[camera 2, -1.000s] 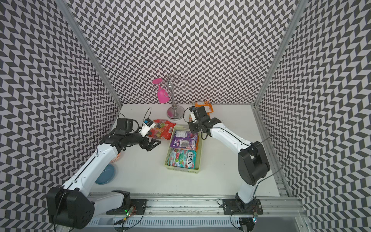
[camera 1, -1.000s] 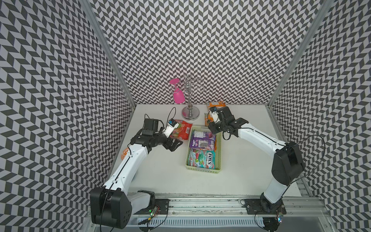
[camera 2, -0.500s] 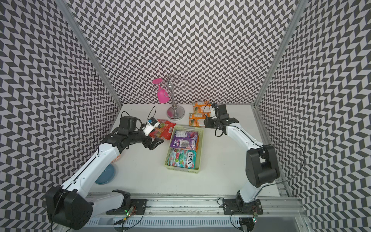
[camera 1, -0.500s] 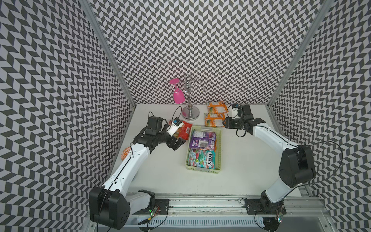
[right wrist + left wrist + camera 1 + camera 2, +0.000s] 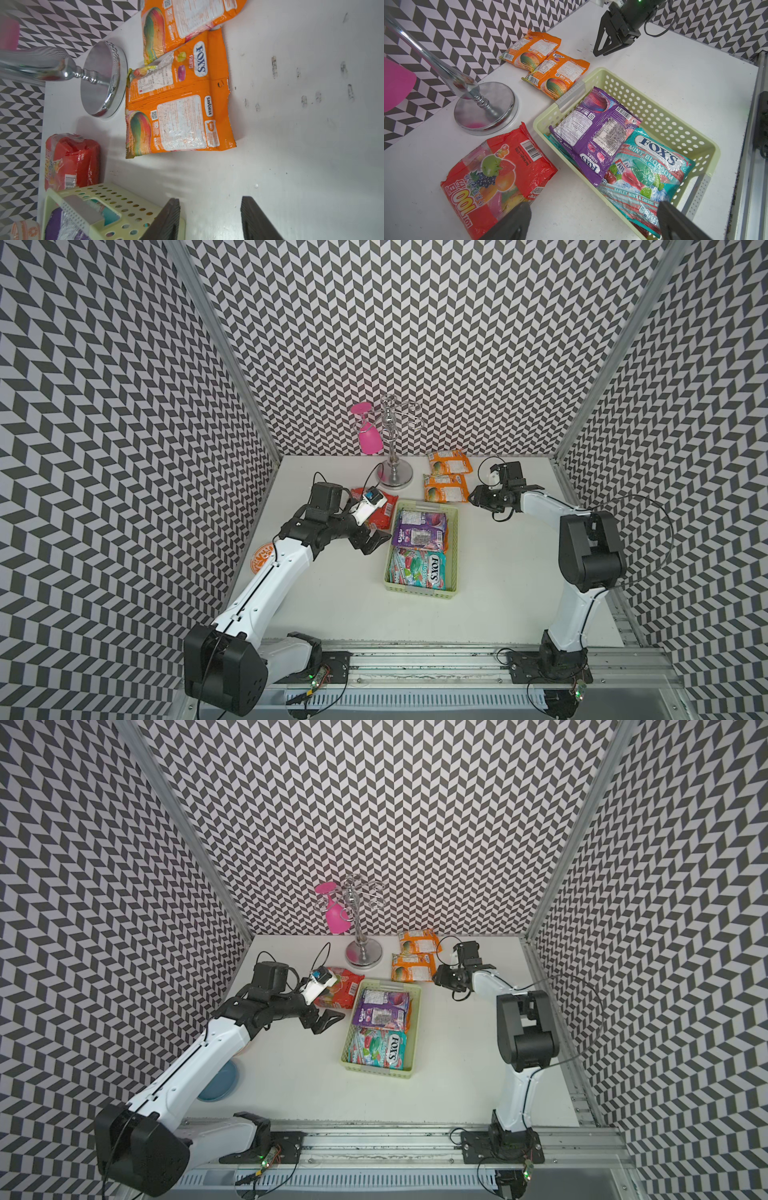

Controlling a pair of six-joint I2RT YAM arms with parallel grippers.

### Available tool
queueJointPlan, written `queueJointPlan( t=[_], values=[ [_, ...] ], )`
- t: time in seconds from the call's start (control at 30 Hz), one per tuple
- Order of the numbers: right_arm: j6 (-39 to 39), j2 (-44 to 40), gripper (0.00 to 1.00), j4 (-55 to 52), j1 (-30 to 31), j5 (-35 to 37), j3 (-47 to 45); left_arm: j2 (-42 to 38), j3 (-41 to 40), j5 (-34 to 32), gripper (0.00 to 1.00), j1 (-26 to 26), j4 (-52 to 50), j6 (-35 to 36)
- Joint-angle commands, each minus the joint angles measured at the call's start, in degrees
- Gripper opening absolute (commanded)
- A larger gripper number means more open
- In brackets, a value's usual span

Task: Put the candies in the basket
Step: Pick up the candy at the center of the board.

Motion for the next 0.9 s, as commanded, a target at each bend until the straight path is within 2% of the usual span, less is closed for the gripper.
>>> queueJointPlan(
  t=[0.0,0.4,0.57,0.77,0.83,0.87],
  values=[
    [1.75,3.01,0.52,2.97,-1.04,-2.80,3.48,-0.87,0.94,1.76,0.99,-0.53,-0.15,0.86],
    [4.39,11.21,0.49,3.95,-1.77,-6.71,8.33,-0.45,1.98,0.82,0.99,-1.18,-1.16,1.78],
    [5.62,13.58,0.45,5.37,-1.75,-8.24,9.26,-0.60,1.88,0.71,0.99,-1.41,-1.13,2.41],
    [8.10,14.04,0.25,9.65,-1.82,-10.43,8.32,-0.41,2.26,0.82,0.99,-1.41,-1.27,2.04],
    [8.03,14.25,0.06,9.39,-2.06,-11.27,9.10,-0.40,2.10,0.71,0.99,-1.45,-0.96,1.83],
    [8.02,13.93,0.00,9.59,-2.16,-11.53,9.05,-0.20,2.31,0.63,0.99,-1.38,-1.09,1.44]
  ],
)
